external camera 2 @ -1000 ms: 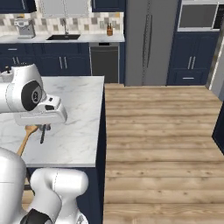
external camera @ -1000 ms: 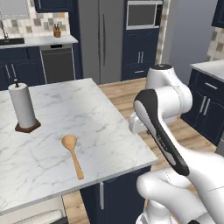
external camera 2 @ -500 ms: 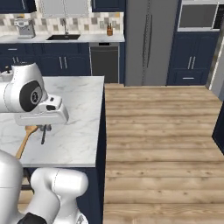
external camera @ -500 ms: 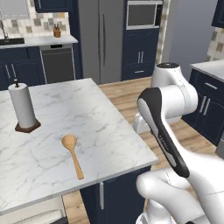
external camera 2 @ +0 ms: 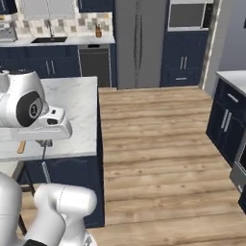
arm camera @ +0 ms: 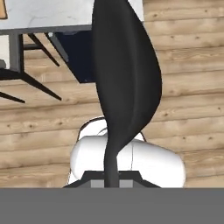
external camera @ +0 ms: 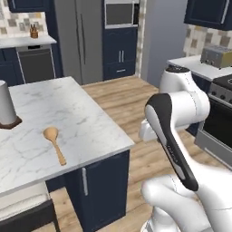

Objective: Pick up the metallic utensils from the counter and place them in the open drawer. Make sure not to pick up any wooden utensils.

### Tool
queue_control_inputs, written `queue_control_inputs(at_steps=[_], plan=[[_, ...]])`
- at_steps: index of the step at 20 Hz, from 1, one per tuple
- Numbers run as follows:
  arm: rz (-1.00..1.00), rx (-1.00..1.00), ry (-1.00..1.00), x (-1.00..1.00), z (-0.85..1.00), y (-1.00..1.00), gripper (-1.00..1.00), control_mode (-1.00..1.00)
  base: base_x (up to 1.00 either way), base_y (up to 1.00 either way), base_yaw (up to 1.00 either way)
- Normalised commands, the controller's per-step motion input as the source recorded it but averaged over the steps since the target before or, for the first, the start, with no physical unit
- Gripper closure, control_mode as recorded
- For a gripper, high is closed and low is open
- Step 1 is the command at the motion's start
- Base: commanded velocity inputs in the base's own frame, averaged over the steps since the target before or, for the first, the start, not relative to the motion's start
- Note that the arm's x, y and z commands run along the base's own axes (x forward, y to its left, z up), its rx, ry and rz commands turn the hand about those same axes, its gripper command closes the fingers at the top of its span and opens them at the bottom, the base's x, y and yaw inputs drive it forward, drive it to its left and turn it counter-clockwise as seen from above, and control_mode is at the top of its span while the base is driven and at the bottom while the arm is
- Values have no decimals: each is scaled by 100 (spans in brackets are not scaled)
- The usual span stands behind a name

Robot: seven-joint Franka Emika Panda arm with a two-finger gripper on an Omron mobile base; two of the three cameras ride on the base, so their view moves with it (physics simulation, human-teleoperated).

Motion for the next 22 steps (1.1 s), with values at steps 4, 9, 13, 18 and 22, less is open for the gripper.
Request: queue_control_inputs(at_steps=[4,9,13,18,22], plan=[[0,0,0,0,0,0,100,100,-95,-22,-49],[0,0,0,0,0,0,100,100,-68,-41,-55],[0,0,0,0,0,0,100,100,-15,-79,-43],[0,0,0,0,0,0,100,100,0,-100,-11],[0,0,0,0,0,0,100,100,6,-100,7]])
